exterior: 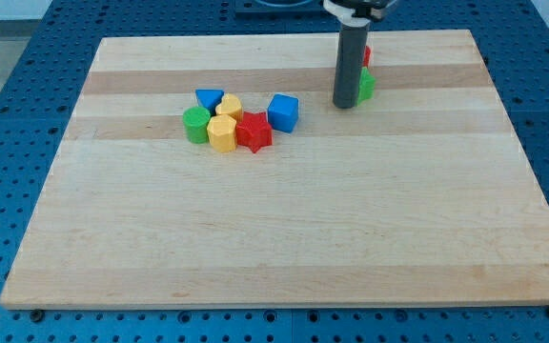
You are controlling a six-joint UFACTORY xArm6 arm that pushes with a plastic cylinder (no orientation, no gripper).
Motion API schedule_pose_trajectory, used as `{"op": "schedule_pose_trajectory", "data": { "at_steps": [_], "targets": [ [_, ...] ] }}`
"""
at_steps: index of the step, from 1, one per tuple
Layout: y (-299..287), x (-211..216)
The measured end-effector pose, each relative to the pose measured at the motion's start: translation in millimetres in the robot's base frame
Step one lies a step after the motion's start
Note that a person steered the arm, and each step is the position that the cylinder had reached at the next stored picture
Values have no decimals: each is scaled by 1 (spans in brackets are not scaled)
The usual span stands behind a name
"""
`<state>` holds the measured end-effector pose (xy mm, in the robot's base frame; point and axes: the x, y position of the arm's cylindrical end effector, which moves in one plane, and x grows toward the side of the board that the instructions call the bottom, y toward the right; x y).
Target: Push the red star into the heart
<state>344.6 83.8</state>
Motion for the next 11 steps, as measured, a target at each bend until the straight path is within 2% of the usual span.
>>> {"op": "schedule_pose_trajectory", "data": {
  "at_steps": [2, 3, 6, 8, 10, 11],
  "targets": [
    [1, 3],
    [-15, 34],
    [-24, 43],
    [-86, 113],
    [-133, 70],
    [-146, 69]
  ]
}}
